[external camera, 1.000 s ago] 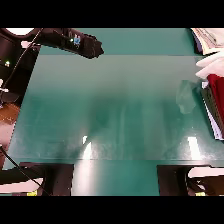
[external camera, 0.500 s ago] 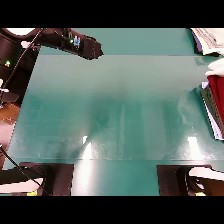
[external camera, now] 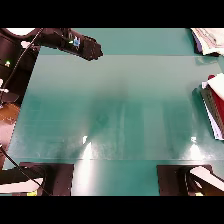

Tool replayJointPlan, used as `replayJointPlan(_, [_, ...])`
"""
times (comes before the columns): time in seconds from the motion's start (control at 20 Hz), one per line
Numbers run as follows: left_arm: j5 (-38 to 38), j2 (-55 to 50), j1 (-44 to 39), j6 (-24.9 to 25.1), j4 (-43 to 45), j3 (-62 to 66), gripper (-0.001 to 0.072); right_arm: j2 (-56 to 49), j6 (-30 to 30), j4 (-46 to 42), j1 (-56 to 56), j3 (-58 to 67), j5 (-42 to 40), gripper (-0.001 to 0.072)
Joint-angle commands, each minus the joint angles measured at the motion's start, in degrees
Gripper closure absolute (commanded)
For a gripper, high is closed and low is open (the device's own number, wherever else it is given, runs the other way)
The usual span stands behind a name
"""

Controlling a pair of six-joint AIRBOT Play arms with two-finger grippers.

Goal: Fold the shirts.

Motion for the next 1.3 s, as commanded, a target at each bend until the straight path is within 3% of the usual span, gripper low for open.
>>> replayJointPlan(0.0, [-0.02, 0.04, -0.02, 1.11, 0.0, -0.02, 0.0684, 4.81, 0.02, -2.67, -5.66, -8.63, 0.83, 0.0257])
replayJointPlan(0.15, [-0.07, 0.04, -0.02, 1.11, 0.0, -0.02, 0.0684, 5.88, 0.04, -3.65, -9.29, -10.93, 1.95, 0.0257])
replayJointPlan(0.35, [0.02, 0.04, -0.02, 1.11, -0.07, -0.02, 0.0683, 5.81, 0.48, 10.88, -5.11, -10.91, 0.87, 0.0259])
replayJointPlan(0.5, [0.09, 0.07, -0.02, 1.11, -0.02, 0.0, 0.0684, 5.84, 0.48, 17.9, 6.78, -10.91, -0.44, 0.0259])
replayJointPlan(0.8, [-0.15, 0.07, -0.02, 1.07, -0.35, 0.0, 0.0684, 5.81, 0.46, 17.53, 33.35, -10.91, -9.99, 0.0264])
replayJointPlan(0.85, [0.15, 0.07, -0.02, 1.07, -0.35, 0.0, 0.0683, 5.79, 0.46, 17.49, 36.35, -10.91, -11.63, 0.0299])
replayJointPlan(1.0, [0.33, 0.07, -0.02, 1.07, -0.35, 0.0, 0.0684, 5.84, 0.44, 15.56, 43.19, -10.88, -14.84, 0.067])
replayJointPlan(1.05, [0.33, 0.07, -0.02, 1.07, -0.35, 0.0, 0.0684, 5.81, 0.44, 14.95, 44.41, -10.88, -14.88, 0.0697])
replayJointPlan(1.25, [0.42, 0.07, -0.02, 1.07, -0.35, 0.0, 0.0684, 5.81, 0.44, 13.75, 46.12, -10.88, -14.23, 0.0697])
